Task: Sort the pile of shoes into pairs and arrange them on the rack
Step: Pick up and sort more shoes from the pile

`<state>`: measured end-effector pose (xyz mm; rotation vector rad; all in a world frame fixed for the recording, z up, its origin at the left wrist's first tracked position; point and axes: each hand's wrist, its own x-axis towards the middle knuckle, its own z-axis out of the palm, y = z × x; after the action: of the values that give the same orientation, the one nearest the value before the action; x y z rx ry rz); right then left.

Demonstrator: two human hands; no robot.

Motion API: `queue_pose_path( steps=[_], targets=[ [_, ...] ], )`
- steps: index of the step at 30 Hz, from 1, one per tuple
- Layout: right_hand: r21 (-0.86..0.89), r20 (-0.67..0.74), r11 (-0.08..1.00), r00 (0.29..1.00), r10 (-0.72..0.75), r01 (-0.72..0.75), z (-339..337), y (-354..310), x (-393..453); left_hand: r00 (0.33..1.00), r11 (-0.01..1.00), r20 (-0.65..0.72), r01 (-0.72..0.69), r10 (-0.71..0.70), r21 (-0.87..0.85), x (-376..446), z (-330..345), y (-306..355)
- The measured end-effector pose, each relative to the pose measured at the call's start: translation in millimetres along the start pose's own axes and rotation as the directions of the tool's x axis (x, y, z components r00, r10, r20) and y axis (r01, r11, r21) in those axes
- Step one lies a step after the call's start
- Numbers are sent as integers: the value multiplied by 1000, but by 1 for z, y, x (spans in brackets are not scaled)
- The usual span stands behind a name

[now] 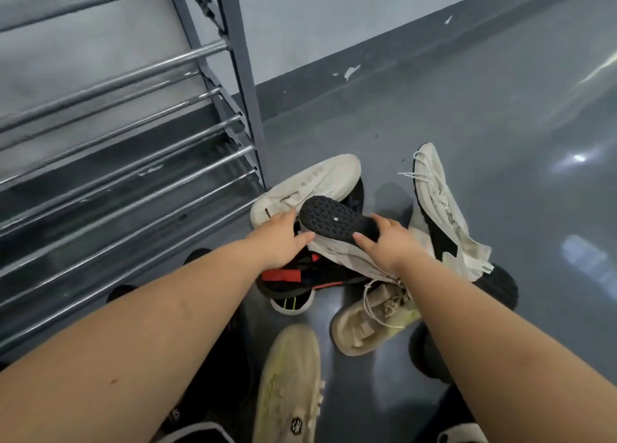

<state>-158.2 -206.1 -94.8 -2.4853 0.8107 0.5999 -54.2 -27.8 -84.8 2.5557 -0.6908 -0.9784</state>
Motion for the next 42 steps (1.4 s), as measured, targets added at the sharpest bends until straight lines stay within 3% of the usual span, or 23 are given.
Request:
queue_pose_path(
  steps=[6,11,13,17,20,22,26,30,35,39,40,42],
  targets=[
    [100,27,992,996,79,-82,1,9,26,994,900,17,105,-108,-423,32,21,10],
    [-75,4,994,996,85,-85,-9,16,21,980,712,-44,109,-193,-694,27,24,12],
    [-51,4,997,998,59,-59,-9,13,14,986,709,-53,76,-158,-701,16,19,10],
    [306,-111,950,993,-34,67,0,-18,-11,953,751,-218,15,-210,-660,-14,-11,-8],
    [344,-138,925,983,-118,160,1,-58,-36,916,758,-316,-20,-248,-651,-54,-34,-38],
    [317,-144,922,973,-183,220,3,-86,-58,911,699,-325,-61,-252,-713,-90,-41,-61],
    [282,-106,909,952,-288,306,23,-132,-108,907,464,-270,-98,-322,-881,-163,-45,-101],
    [221,-63,905,931,-359,364,42,-167,-153,893,361,-265,-126,-365,-924,-223,-48,-136],
    [274,-36,853,891,-452,444,52,-203,-191,845,403,-393,-239,-362,-884,-284,-64,-158],
    [298,-132,871,920,-369,392,61,-221,-223,740,639,-576,-263,-347,-723,-320,-57,-167],
    [351,-82,879,946,-315,323,65,-225,-230,717,686,-609,-255,-339,-682,-326,-54,-166],
    [545,157,830,957,-244,122,73,-234,-247,677,723,-651,-252,-343,-643,-334,-46,-162]
  ],
)
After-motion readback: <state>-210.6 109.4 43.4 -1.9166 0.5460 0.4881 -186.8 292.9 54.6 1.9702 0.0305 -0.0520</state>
